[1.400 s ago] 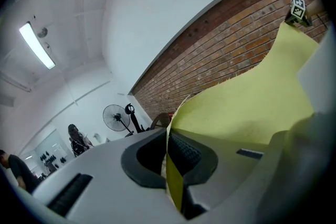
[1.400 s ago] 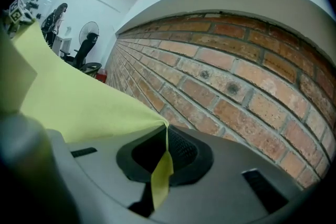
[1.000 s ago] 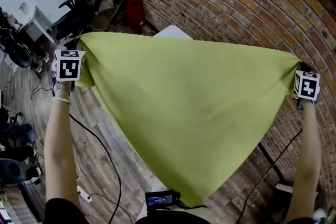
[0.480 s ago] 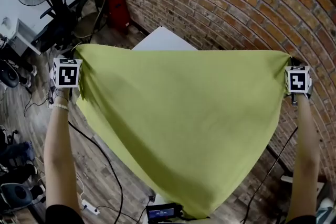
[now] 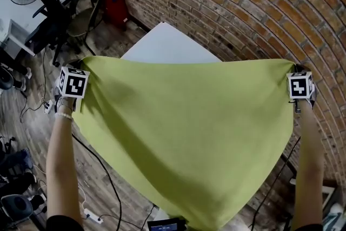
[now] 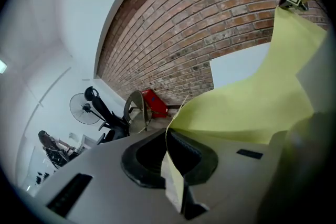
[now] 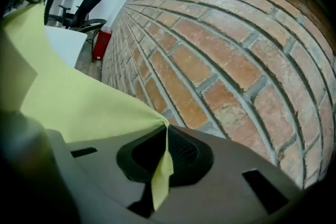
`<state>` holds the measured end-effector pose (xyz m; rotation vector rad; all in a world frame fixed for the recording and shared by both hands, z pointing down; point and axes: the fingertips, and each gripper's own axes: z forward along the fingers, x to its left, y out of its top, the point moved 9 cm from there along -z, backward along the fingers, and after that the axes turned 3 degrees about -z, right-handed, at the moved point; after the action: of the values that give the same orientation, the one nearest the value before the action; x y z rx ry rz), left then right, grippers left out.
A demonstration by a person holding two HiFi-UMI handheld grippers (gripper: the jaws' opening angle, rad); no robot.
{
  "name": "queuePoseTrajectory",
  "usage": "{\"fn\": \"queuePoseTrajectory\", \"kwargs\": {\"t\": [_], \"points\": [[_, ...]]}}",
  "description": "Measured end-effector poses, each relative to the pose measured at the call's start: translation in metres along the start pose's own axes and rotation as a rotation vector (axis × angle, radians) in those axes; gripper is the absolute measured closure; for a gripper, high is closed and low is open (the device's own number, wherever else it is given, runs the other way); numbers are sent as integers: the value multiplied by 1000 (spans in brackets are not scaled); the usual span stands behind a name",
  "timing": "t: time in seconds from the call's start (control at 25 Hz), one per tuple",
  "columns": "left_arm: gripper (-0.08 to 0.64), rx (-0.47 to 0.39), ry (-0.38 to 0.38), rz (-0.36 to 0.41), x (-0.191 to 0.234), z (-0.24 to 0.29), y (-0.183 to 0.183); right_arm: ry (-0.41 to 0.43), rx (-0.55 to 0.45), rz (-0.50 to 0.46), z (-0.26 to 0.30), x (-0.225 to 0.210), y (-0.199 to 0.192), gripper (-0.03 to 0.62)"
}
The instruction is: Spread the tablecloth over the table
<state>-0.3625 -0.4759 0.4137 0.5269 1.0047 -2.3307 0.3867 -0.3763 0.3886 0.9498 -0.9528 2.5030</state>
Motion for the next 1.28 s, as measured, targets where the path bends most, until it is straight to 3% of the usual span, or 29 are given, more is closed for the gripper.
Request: {"fn": "queuePoseTrajectory", "kwargs": {"t": [0.28, 0.44, 0.6, 0.76, 0.96, 1.28], "points": [[541, 99, -16, 80, -27, 27, -15, 88, 37, -4, 19, 32, -8, 558], [453, 124, -69, 103, -23, 29, -22, 122, 54, -7, 24, 41, -8, 557], [318, 144, -155, 61, -20, 27, -30, 163, 80, -5, 20, 41, -13, 433], [279, 162, -196, 32, -20, 15, -43, 228, 69, 32, 17, 44, -20, 370], [279, 106, -212, -108, -21, -10, -61, 266, 53, 197, 8, 35, -35, 341], [279, -17, -193, -475, -23, -89, -112, 459, -55, 261, -30, 59, -73, 341]]}}
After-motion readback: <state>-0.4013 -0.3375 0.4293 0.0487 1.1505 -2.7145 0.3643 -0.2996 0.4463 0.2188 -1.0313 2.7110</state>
